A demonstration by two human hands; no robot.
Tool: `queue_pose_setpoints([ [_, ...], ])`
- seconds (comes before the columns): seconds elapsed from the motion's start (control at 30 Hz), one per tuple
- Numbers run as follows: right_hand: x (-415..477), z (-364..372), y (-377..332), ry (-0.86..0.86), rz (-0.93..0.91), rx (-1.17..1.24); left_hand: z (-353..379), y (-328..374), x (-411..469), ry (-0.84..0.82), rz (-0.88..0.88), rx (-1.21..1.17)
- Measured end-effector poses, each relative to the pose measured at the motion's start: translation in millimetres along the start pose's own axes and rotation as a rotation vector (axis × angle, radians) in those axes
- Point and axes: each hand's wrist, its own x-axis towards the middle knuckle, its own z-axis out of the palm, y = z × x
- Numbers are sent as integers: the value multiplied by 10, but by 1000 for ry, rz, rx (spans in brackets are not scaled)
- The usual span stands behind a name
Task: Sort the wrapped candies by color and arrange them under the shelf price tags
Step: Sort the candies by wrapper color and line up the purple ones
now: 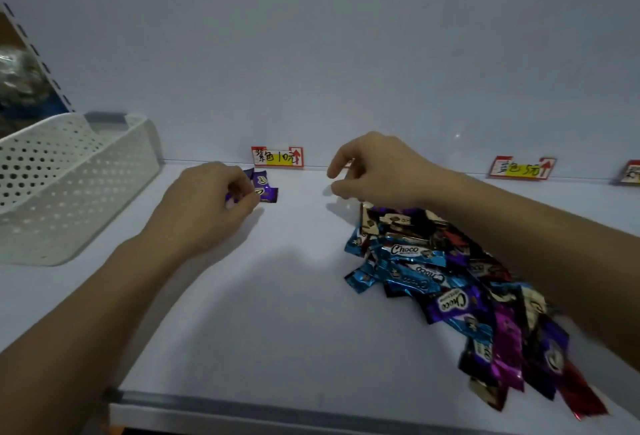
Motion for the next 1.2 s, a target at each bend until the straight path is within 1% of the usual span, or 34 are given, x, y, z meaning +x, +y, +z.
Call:
queue_pose_setpoints([
  [0.1,-470,-306,351,68,-96,-112,53,424,50,-88,127,-43],
  [0.17,-734,-418,576,128,-117,-140,134,733,96,-143,196,-81],
  [0.33,-1154,-455,987,223,-104,-80,359,1349,139,-265,319,-156],
  [0.43,-1265,-333,1128,252,-125,-67,482,1567,96,-266,362,-225],
  [0.5,-1297,-348,1170,253,-131,-54,521,1669,67,-247,366,-262],
  [0.57,-1327,-416,1204,255,-117,-30,561,1744,18,-216,373,-350],
  [0.63,-1352,-451,1232,189,-82,-75,601,1806,-54,-199,378,-429],
  [0.67,-1357,-445,1242,125,-63,-105,628,1834,-92,-199,385,-406],
  [0.73,-1357,-419,1255,17,-31,-140,690,1882,-153,-204,390,-283],
  [0.8,-1349,-410,1276,-8,-18,-164,736,1887,-163,-192,378,-255],
  [0.9,-1353,-434,1306,20,-30,-170,754,1846,-163,-188,370,-304],
  [1.0,-1371,-473,1341,80,-44,-104,747,1818,-173,-208,349,-373],
  [1.1,-1374,-489,1333,184,-74,-44,715,1800,-174,-255,306,-450],
  [1.2,-1361,-477,1297,318,-80,84,654,1751,-163,-278,262,-542],
])
